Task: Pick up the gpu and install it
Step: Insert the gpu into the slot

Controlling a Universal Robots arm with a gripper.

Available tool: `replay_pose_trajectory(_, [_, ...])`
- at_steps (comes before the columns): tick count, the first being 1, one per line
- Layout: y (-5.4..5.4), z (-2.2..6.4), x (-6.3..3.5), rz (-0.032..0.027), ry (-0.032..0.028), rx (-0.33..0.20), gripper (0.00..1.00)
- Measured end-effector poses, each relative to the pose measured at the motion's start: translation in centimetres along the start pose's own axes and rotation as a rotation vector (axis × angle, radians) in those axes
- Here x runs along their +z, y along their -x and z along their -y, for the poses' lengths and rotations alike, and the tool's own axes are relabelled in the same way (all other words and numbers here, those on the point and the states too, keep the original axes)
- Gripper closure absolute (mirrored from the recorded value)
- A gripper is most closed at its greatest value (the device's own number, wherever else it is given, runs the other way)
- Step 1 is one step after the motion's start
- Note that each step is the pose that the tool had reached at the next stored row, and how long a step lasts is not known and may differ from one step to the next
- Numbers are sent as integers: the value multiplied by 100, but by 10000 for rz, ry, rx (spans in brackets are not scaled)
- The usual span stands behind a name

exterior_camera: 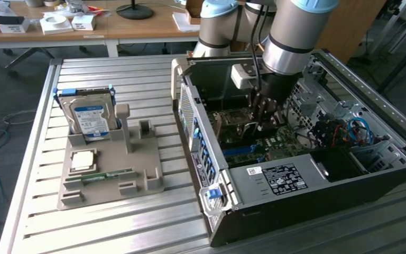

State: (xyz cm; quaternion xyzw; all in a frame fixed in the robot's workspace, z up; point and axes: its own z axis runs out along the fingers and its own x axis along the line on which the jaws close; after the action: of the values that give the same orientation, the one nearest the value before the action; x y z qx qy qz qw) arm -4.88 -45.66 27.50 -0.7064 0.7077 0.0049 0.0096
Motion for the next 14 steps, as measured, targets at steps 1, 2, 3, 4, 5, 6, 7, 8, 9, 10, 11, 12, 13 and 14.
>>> replay_pose_trajectory(1, [-1, -6, 0, -1, 0, 0, 73])
replay_pose_trajectory(2, [0, -13, 0, -2, 1, 0, 73])
replay_pose_trajectory(3, [0, -20, 1, -1, 0, 0, 73])
replay_pose_trajectory(4, [0, -27, 2, -1, 0, 0, 73])
replay_pose_trajectory(5, [0, -32, 2, -1, 1, 1, 73])
replay_pose_trajectory(6, [-1, -35, 2, -1, 1, 1, 73])
replay_pose_trajectory(7, [-1, -35, 2, -2, 1, -1, 73])
replay_pose_trajectory(8, [-1, -35, 3, -2, 1, -1, 73])
replay_pose_trajectory(9, [-1, -35, 2, -2, 1, -1, 73])
replay_pose_trajectory(10, [-1, -35, 3, -2, 1, -1, 73])
replay_pose_trajectory(11, [-1, -36, 8, -1, 0, 0, 73])
replay_pose_trajectory(12, [-1, -36, 16, -1, 1, 0, 73])
replay_pose_trajectory(13, [-1, -36, 25, -2, 1, 0, 73])
replay_pose_trajectory(14, [-1, -36, 35, -2, 1, 0, 73])
